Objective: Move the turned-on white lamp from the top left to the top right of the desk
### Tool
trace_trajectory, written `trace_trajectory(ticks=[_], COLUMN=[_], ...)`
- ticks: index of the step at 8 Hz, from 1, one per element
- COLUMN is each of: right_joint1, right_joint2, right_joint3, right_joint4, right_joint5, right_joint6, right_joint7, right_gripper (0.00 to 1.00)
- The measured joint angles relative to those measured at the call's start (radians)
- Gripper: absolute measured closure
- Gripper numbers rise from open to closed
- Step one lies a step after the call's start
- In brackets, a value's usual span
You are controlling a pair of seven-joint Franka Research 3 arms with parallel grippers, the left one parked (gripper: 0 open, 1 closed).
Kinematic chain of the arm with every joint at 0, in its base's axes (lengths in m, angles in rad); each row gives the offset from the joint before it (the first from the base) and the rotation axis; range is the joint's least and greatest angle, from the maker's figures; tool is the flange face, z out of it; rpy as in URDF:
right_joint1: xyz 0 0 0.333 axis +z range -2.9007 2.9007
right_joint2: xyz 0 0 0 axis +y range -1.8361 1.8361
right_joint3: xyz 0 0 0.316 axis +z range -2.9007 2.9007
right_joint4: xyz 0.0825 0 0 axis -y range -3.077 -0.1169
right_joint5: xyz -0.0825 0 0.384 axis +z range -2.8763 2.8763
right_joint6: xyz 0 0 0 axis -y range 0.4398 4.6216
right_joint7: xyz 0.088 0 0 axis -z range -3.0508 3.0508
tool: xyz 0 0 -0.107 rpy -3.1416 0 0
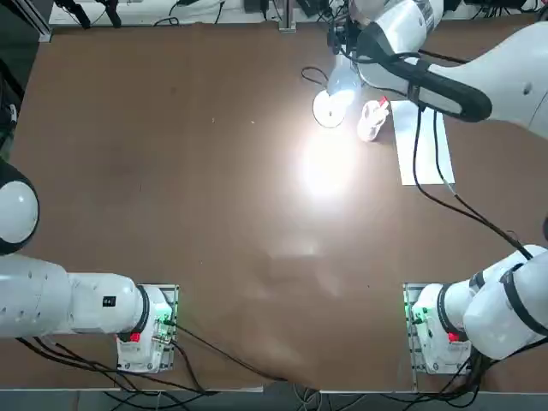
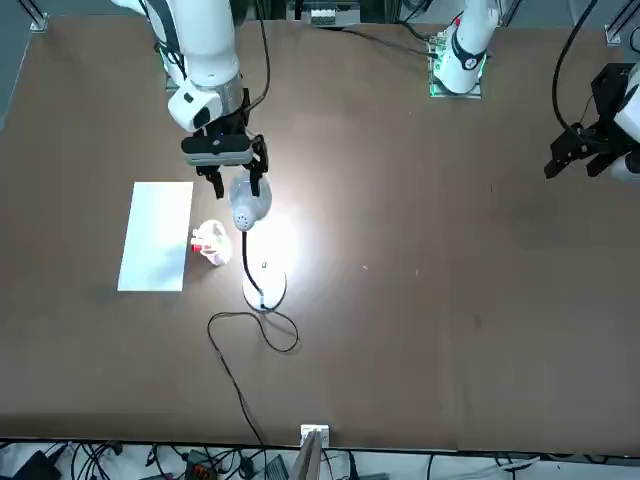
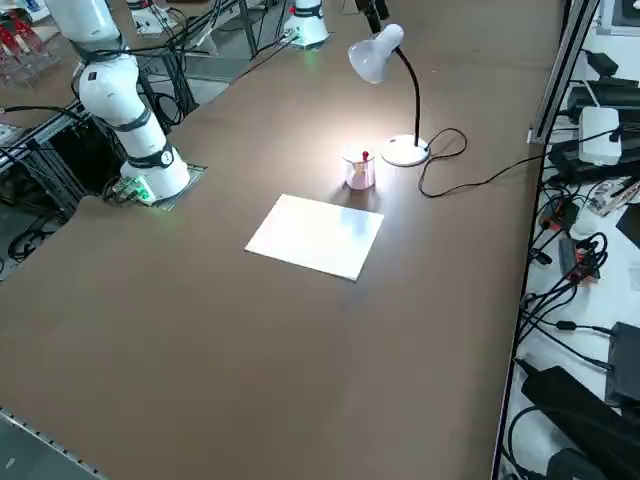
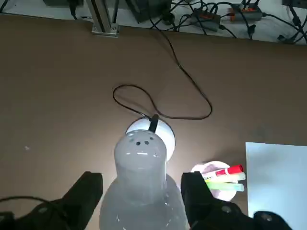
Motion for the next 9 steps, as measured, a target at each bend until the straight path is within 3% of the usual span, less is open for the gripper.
trace_trajectory(ticks=[9], right_joint1=[-0.015], right_joint2=[0.101], right_joint3=[-0.019], right_joint4=[-0.003], right_joint5=[-0.046], right_joint6=[0.130], right_joint7=[0.005], right_gripper=[0.00])
